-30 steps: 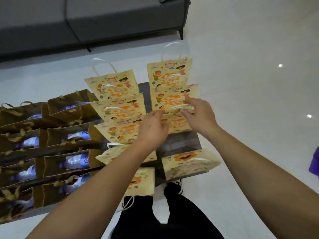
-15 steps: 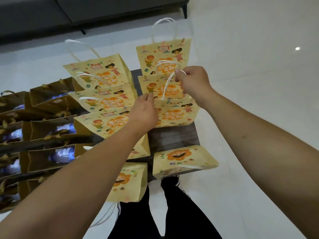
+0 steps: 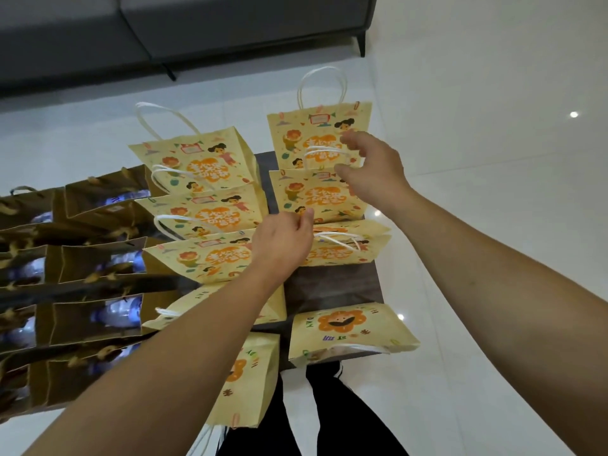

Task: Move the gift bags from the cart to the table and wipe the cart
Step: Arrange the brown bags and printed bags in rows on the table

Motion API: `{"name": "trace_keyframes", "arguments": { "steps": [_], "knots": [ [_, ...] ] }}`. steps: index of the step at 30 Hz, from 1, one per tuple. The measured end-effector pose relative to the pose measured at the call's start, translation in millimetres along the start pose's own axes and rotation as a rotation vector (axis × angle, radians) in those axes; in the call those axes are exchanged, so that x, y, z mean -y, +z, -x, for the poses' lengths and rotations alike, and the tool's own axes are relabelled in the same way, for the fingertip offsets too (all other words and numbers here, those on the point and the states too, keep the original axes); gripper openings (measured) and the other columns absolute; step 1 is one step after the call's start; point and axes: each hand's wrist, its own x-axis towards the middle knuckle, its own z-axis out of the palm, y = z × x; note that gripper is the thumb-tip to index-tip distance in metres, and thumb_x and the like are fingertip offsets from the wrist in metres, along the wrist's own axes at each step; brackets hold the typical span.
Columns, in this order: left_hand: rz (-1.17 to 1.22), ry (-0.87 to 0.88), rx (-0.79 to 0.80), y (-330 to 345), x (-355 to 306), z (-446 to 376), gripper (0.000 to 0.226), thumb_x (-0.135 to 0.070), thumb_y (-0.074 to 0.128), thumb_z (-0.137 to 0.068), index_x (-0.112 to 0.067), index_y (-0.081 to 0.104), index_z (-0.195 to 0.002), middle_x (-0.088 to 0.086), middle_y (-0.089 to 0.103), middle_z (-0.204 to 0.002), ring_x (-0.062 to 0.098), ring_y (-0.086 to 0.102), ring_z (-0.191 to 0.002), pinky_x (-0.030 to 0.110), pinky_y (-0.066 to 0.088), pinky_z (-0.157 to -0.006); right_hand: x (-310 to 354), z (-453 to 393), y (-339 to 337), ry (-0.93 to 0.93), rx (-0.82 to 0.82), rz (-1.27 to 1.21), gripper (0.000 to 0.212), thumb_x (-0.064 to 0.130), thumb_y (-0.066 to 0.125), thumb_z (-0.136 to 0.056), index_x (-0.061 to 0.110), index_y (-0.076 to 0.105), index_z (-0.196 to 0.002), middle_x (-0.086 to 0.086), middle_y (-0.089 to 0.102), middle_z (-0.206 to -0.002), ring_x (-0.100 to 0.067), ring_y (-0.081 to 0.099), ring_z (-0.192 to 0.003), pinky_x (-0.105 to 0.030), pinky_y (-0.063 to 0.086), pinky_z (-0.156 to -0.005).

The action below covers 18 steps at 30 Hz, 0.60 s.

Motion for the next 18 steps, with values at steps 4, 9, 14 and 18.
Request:
{"name": "trace_keyframes", "arguments": {
  "steps": [4, 9, 14, 18],
  "knots": [
    [0.061, 0.056, -0.102, -8.6, -4.5, -6.4, 0.034, -0.039, 0.046, -0.103, -0.019, 0.072, -0.093, 0.002, 0.071, -0.092, 0.026, 0.065, -0.090, 0.033, 0.046, -0.071, 2.7, -3.4, 4.6, 0.091, -0.041, -0.099, 0.034, 0.002, 0.061, -0.084, 0.022, 0.074, -0.108, 0.002, 0.072, -0.117, -0.014, 0.066, -0.101, -0.044, 0.060, -0.086],
    [0.225, 0.073, -0.206, -18.1, -16.8, -13.6, 0.048, -0.027, 0.056, -0.101, -0.023, 0.046, -0.148, 0.001, 0.055, -0.142, 0.020, 0.053, -0.126, 0.034, 0.044, -0.099, -11.3, -10.2, 5.7, 0.156, -0.046, -0.099, 0.031, 0.001, 0.064, -0.080, 0.023, 0.079, -0.096, 0.007, 0.075, -0.096, -0.015, 0.071, -0.090, -0.041, 0.062, -0.083],
    [0.282, 0.121, -0.217, -24.4, -28.6, -22.1, 0.068, -0.025, 0.059, -0.099, -0.033, 0.025, -0.158, -0.006, 0.035, -0.160, 0.015, 0.036, -0.144, 0.035, 0.034, -0.114, -6.0, -14.2, 6.0, 0.149, -0.028, -0.093, 0.036, -0.001, 0.060, -0.079, 0.026, 0.081, -0.090, 0.006, 0.075, -0.097, -0.018, 0.070, -0.097, -0.043, 0.062, -0.081],
    [0.268, 0.217, -0.203, -24.6, -28.7, -26.2, 0.052, -0.015, 0.057, -0.096, -0.029, 0.051, -0.146, -0.006, 0.049, -0.152, 0.016, 0.043, -0.140, 0.045, 0.037, -0.116, 12.7, -31.7, -2.6, 0.033, -0.102, -0.034, 0.052, -0.001, 0.055, -0.083, 0.024, 0.066, -0.127, 0.003, 0.066, -0.124, -0.018, 0.063, -0.112, -0.039, 0.057, -0.091]
  ]
}}
